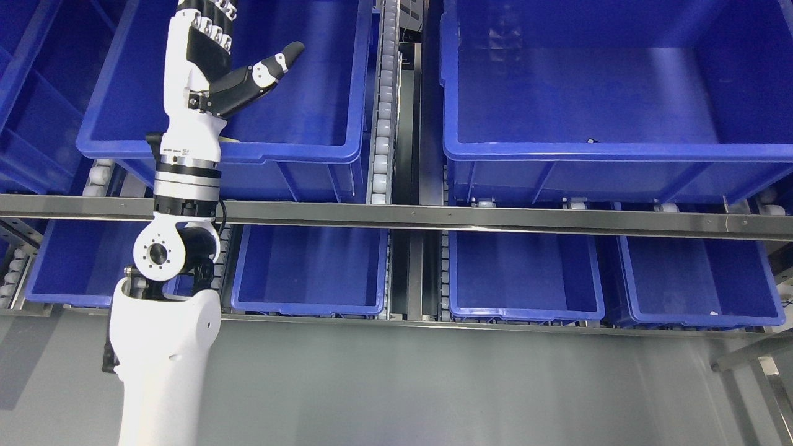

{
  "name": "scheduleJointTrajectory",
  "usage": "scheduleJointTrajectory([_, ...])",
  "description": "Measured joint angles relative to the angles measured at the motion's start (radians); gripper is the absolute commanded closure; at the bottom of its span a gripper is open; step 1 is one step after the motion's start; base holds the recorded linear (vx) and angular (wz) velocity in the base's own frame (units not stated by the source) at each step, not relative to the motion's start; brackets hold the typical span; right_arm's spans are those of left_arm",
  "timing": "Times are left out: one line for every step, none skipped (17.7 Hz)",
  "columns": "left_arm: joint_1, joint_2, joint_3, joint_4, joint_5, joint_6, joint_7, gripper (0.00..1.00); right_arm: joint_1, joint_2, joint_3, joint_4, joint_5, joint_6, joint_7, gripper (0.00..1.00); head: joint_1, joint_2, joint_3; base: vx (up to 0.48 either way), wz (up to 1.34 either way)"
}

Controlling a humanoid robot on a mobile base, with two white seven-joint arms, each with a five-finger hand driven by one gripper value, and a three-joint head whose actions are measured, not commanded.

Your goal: Move yellow foam block to right shelf middle

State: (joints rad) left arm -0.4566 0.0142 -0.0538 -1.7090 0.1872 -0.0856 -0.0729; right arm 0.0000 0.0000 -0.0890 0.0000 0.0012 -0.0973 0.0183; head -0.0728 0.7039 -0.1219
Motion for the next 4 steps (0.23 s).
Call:
scheduleJointTrajectory([0.000,-0.002,0.008,-0.002,0.000,0.037,0.000,0.01,0.000,0.000,0.000,0.000,0.000,0.000,0.000,0.00,0.0000,0.000,0.000,-0.003,-0.02])
scheduleJointTrajectory([-0.001,-0.003,0.012,-0.003,0.000,0.064,0.000,0.01,0.000,0.000,0.000,0.000,-0.001,0.000,0.000,0.00,0.0000,0.000,0.000,-0.003,-0.02])
scheduleJointTrajectory([-0.002,-0.004,0.016,-0.004,0.000,0.080,0.000,0.00,0.000,0.000,0.000,0.000,-0.001,0.000,0.000,0.00,0.0000,0.000,0.000,-0.006,-0.02])
scheduleJointTrajectory([-0.003,-0.005,0.020,-0.005,0.000,0.090,0.000,0.00,0.000,0.000,0.000,0.000,-0.001,0.000,0.000,0.00,0.0000,0.000,0.000,-0.006,-0.02])
